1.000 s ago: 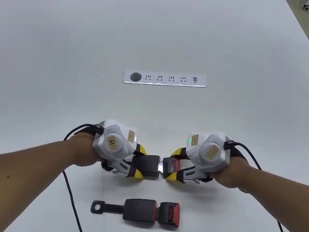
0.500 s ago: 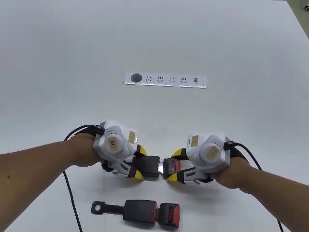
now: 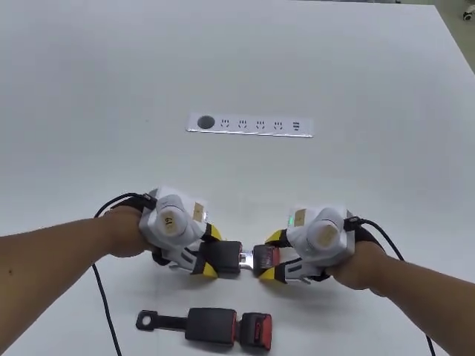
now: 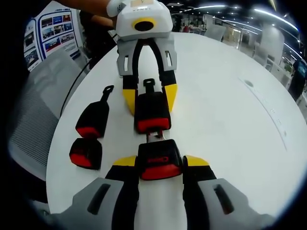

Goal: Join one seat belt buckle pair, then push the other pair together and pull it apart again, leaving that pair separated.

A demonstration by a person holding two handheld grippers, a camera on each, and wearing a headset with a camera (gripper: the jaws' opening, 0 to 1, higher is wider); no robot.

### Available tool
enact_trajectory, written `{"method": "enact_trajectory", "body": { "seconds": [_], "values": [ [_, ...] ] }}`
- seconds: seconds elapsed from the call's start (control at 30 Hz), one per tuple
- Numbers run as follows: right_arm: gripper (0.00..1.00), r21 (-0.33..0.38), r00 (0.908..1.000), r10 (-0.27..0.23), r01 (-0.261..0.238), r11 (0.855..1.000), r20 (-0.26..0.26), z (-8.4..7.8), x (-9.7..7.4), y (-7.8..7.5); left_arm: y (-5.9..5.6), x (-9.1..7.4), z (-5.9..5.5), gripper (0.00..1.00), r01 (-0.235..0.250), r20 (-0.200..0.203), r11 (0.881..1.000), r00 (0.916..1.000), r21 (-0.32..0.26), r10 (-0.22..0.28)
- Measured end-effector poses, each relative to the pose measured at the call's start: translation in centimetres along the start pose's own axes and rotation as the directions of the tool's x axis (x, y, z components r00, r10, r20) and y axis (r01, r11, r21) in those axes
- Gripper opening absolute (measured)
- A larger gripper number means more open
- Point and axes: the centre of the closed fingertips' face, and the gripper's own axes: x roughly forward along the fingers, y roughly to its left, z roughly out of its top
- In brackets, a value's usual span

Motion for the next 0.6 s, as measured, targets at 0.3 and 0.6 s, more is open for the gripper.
{"method": "enact_trajectory", "body": {
  "seconds": [0.3, 0.6],
  "values": [
    [0.33, 0.018, 0.9998, 0.003, -0.003, 1.000, 0.021, -0.1, -0.3, 0.2, 0.0, 0.0, -0.1, 0.34, -0.001, -0.009, 1.000, 1.0000, -0.002, 0.001],
    [0.33, 0.032, 0.9998, -0.001, 0.000, 0.999, 0.021, -1.5, -1.4, 0.0, -0.1, -0.1, 0.0, 0.34, -0.001, -0.008, 1.000, 1.0000, -0.005, 0.001]
  ]
}}
